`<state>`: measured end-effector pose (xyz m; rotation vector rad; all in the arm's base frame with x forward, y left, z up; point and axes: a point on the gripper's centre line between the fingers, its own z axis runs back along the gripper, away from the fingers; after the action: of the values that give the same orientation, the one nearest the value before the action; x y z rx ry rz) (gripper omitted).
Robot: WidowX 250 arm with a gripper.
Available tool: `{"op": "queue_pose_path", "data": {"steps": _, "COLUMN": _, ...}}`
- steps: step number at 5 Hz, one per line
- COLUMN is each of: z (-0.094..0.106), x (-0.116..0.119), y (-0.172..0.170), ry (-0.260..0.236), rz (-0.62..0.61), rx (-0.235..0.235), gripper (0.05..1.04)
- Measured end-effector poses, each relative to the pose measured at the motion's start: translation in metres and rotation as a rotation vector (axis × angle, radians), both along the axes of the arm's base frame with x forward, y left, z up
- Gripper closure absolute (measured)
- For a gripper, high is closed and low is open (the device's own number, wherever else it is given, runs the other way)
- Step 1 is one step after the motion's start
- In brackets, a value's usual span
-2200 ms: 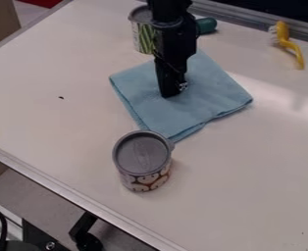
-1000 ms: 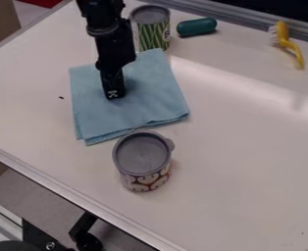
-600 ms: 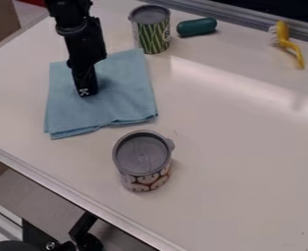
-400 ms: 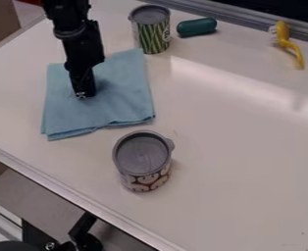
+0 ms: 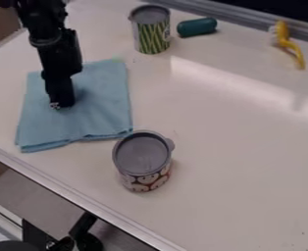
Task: Move the blue cloth to the bottom left side of the table
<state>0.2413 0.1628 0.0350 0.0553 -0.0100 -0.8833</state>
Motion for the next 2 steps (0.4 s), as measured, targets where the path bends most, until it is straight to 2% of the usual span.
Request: {"op": "queue_pose_path", "data": {"steps": 2, "z": 0.0018, "x": 0.0066, "y": -0.0107, "ry": -0.026, "rz": 0.028, "rx": -0.037, "gripper": 1.012}}
